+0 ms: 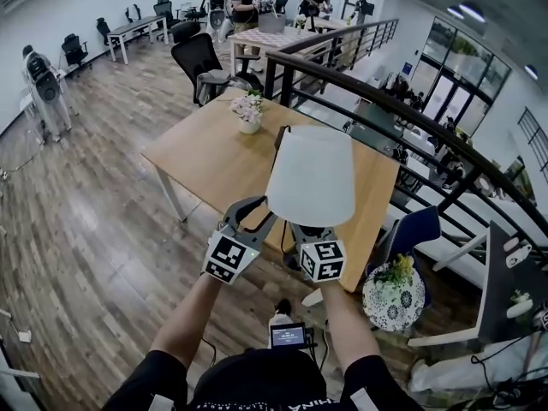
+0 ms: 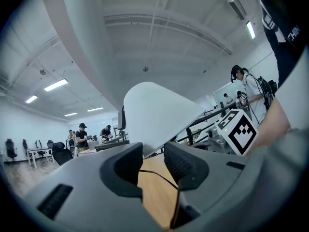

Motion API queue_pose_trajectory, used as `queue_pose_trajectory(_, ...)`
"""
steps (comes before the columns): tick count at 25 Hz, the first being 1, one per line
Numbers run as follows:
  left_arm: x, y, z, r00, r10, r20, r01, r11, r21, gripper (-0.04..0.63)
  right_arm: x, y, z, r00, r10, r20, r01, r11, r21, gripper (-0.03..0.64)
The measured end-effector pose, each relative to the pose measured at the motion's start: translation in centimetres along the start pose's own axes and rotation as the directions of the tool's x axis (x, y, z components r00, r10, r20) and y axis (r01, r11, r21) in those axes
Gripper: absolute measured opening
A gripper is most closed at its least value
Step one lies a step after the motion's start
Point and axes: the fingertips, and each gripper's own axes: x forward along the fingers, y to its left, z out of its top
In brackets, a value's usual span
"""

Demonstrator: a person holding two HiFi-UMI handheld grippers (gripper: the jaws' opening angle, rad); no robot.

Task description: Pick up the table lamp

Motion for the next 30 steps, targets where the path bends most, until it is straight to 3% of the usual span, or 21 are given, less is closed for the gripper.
queue_pose_trajectory(9,-4.0,-5.2,1.6,0.999,-0.027,0.017,0.027,0.999,-0.026,0.135,-6.7,2.4,-0.6,0.999,-0.02,-0.031,0.02,1.0,-0.003,0.151)
queue_pose_trajectory(23,-1.5,-11.7,3.3,1.0,-0.014,0.01,0.014,1.0,-0.002,0.135,-12.3,-1.5,-1.3,0.999,0.006,-0.041,-0.007,1.0,-0.005,0.151)
queue_pose_trajectory(30,-0.8,-12.1,3.6,1.0,-0.011,0.004,0.011,1.0,0.007,0.135,-12.5,-2.3,-1.1,0.999,0.012,-0.035,-0.012,1.0,-0.013,0.152)
